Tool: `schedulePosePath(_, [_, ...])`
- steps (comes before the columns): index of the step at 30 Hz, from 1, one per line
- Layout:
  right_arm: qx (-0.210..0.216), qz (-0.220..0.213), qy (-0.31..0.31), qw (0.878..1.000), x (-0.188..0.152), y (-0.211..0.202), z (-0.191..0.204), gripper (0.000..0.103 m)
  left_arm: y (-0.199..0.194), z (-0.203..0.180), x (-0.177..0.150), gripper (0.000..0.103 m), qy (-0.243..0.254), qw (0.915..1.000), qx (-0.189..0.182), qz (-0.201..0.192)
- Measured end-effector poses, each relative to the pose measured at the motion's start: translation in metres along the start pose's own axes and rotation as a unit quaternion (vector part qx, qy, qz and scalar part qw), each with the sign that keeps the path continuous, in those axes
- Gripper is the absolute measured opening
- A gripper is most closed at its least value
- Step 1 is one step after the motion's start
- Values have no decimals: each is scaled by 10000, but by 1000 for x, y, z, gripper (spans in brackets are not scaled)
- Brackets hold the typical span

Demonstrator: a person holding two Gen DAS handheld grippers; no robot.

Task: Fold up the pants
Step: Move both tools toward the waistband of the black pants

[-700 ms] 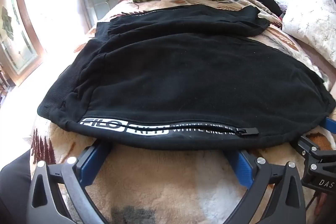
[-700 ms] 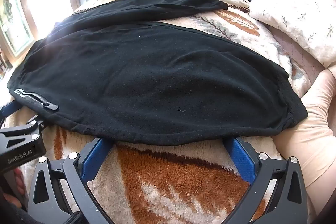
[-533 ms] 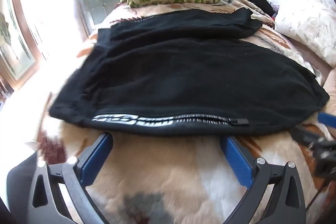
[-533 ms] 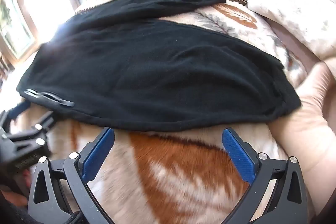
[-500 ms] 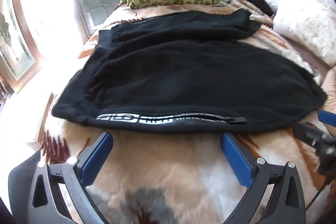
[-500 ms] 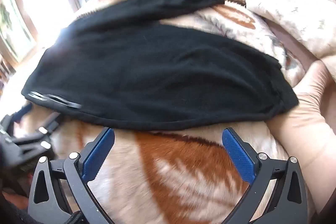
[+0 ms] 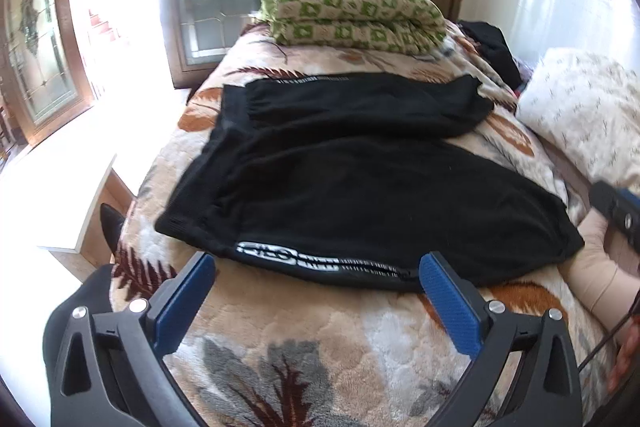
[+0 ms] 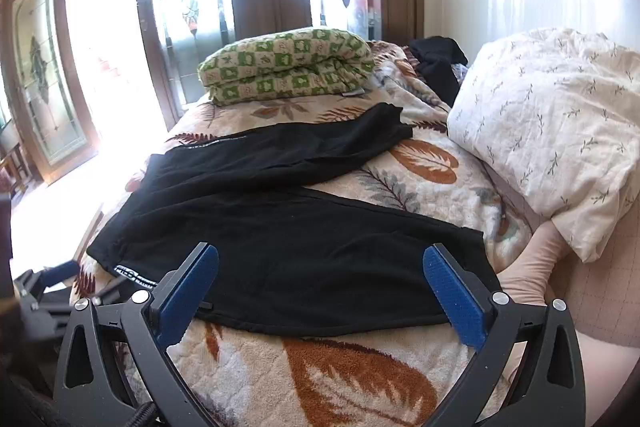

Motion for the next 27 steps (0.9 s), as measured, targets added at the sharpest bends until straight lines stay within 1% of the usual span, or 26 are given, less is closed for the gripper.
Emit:
schedulePosePath(6, [84,15,120,9999,-1,-4,-2,103,-5,-7,9,103,-93,9999,72,-91])
schedulePosePath(14, [99,195,331,9992,-3,-2,-5,103,-2,-19,11,103,67,10000,61,-13])
schedulePosePath(27, [78,292,299,9991,-4,2,-6,103,1,-22,8,103,77,10000,35,27])
Point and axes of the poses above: each gripper's, at about its wrist camera, not at the fingertips, and y roughly the way its jaws point, z to its left, x to its top, the point moved 4 cm from there along y, roughly the way its jaws point, and after that the axes turned 14 degrees about -x, right-handed, at the moved point
